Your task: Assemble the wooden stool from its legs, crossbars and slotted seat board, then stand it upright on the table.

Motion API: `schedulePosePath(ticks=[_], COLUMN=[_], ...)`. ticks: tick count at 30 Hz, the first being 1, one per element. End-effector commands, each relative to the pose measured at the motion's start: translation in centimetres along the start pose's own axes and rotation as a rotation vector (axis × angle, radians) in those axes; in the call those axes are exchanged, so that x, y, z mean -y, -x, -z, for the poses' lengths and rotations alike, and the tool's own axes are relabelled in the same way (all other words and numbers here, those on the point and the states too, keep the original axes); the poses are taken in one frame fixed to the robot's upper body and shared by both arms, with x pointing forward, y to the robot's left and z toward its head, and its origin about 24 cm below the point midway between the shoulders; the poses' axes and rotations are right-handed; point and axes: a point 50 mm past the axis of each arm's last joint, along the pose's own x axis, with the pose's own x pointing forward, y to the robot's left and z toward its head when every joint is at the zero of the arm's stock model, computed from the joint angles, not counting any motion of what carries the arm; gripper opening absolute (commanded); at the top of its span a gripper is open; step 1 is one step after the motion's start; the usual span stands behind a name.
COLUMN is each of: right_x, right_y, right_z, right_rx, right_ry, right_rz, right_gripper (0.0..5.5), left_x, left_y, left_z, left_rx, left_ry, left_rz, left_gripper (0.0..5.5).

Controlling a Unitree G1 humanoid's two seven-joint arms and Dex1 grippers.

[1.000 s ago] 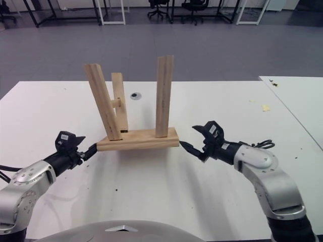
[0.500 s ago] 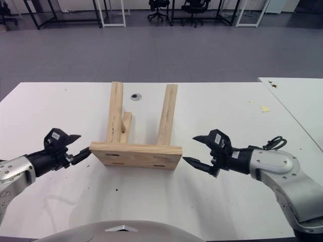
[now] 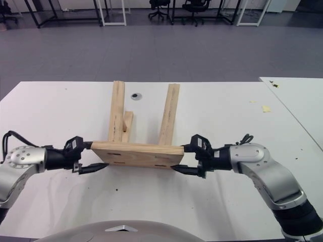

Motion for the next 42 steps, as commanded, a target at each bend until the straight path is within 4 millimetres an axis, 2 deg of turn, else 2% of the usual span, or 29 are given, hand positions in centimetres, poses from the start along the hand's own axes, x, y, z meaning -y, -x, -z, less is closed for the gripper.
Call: schedulePosePath(ticks=[1, 5, 9, 11, 13, 15, 17, 18, 19, 22, 24, 25, 27, 29, 32, 34, 37, 38, 39, 42], right_x=[0.8, 1.4, 1.2, 0.9, 1.0, 1.1, 0.4, 0.0, -0.4, -0.6, 0.0, 0.4, 1.2, 2.0, 3.5, 4.1, 4.2, 4.4, 4.5, 4.7], right_y=[-0.3, -0.3, -0.3, -0.1, 1.0, 2.6, 5.3, 6.3, 7.5, 11.2, 12.1, 12.0, 11.4, 10.2, 6.7, 5.7, 4.8, 4.8, 4.7, 4.6], right_z=[-0.3, -0.6, -1.0, -1.9, -4.3, -7.2, -10.5, -11.6, -12.8, -16.4, -18.0, -18.3, -18.4, -17.8, -15.0, -13.6, -11.2, -10.5, -9.8, -8.3], right_rx=[-0.005, 0.011, 0.037, 0.082, 0.169, 0.266, 0.307, 0.314, 0.315, 0.315, 0.320, 0.309, 0.306, 0.297, 0.254, 0.253, 0.228, 0.232, 0.235, 0.228], right_ry=[0.049, 0.084, 0.086, 0.082, 0.096, 0.079, 0.045, 0.033, 0.005, -0.201, -0.322, -0.381, -0.491, -0.596, -0.776, -0.860, -0.950, -0.975, -1.002, -1.054], right_rz=[0.015, 0.025, -0.036, -0.082, -0.127, -0.180, -0.306, -0.356, -0.430, -0.699, -0.811, -0.843, -0.906, -0.951, -0.940, -0.924, -0.864, -0.834, -0.802, -0.738], right_gripper=[2.38, 1.73, 1.68, 1.68, 1.67, 1.66, 1.66, 1.66, 1.66, 1.54, 1.38, 1.35, 1.34, 1.34, 1.34, 1.34, 1.34, 1.34, 1.34, 2.18], left_x=[0.1, 0.2, -0.5, -0.8, -1.0, -1.5, -2.0, -2.0, -1.9, -3.8, -5.1, -5.7, -6.4, -6.3, -6.0, -5.7, -6.3, -6.6, -6.8, -7.6], left_y=[0.0, 0.6, 0.5, 0.4, 0.5, 1.2, 3.1, 4.0, 5.3, 9.8, 10.6, 10.4, 9.8, 9.0, 7.4, 6.6, 5.6, 5.3, 5.1, 5.1], left_z=[0.4, 0.2, -0.3, -1.0, -3.4, -7.4, -11.5, -12.8, -13.8, -18.0, -19.9, -20.3, -19.8, -17.8, -14.9, -13.6, -11.2, -10.7, -10.2, -8.6], left_rx=[0.002, 0.015, 0.019, 0.038, 0.101, 0.186, 0.204, 0.198, 0.192, 0.214, 0.261, 0.270, 0.247, 0.186, 0.124, 0.074, 0.019, 0.003, -0.012, -0.025], left_ry=[-0.017, -0.028, -0.063, -0.079, -0.096, -0.094, -0.026, 0.013, 0.084, 0.417, 0.564, 0.625, 0.746, 0.861, 1.018, 1.076, 1.137, 1.143, 1.148, 1.149], left_rz=[0.038, 0.085, 0.108, 0.130, 0.170, 0.231, 0.337, 0.379, 0.425, 0.555, 0.622, 0.655, 0.712, 0.742, 0.791, 0.802, 0.672, 0.635, 0.599, 0.489], left_gripper=[2.93, 2.33, 1.85, 1.78, 1.76, 1.76, 1.75, 1.75, 1.75, 1.67, 1.61, 1.56, 1.36, 1.31, 1.31, 1.31, 1.31, 1.71, 1.85, 2.46])
